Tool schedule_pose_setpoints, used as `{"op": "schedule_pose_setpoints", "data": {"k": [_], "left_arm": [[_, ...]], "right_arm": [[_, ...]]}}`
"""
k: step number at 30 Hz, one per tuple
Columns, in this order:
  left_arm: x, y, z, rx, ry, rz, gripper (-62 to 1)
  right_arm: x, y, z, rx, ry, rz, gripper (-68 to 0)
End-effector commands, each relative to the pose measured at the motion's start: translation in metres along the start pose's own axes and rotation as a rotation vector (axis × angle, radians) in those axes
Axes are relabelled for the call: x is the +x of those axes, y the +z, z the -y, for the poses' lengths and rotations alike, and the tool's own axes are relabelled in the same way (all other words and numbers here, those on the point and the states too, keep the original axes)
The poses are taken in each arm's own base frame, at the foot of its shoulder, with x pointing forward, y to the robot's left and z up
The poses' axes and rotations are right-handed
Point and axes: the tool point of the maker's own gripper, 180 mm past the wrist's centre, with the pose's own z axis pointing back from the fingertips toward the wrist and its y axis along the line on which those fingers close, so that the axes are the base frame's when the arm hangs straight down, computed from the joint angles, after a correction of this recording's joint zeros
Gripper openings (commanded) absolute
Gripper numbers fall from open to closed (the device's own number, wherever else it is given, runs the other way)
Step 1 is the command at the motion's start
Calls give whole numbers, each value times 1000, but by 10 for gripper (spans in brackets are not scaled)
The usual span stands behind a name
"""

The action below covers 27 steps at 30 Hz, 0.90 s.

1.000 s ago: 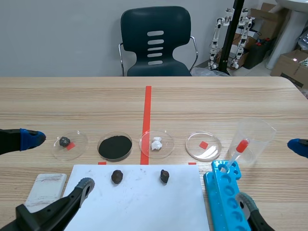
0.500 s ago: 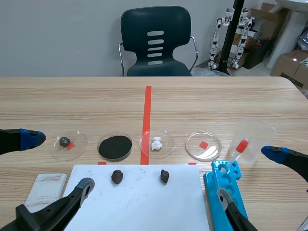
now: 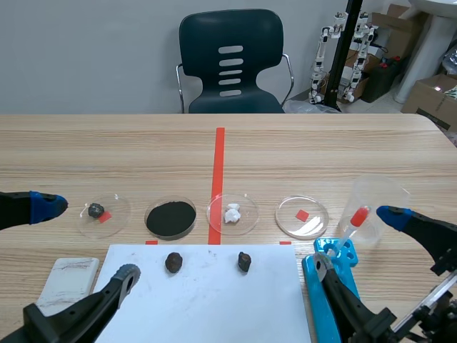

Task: Pick up the dropper by the top with the right hand

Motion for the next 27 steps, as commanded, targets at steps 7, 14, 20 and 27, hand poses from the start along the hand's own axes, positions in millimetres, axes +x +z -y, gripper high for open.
{"op": "schedule_pose_setpoints", "data": {"k": [7, 14, 20, 27], "left_arm": [[10, 0, 2, -4, 6, 36, 14], [10, 0, 2, -4, 6, 36, 14], [10, 0, 2, -4, 6, 36, 14], [10, 0, 2, -4, 6, 36, 14]], "right_arm": [[9, -16, 14, -33, 15, 56, -25], [6, -20, 14, -48, 12, 55, -25], [6, -20, 14, -48, 11, 50, -25], [0, -20, 17, -61, 28, 18, -25]]}}
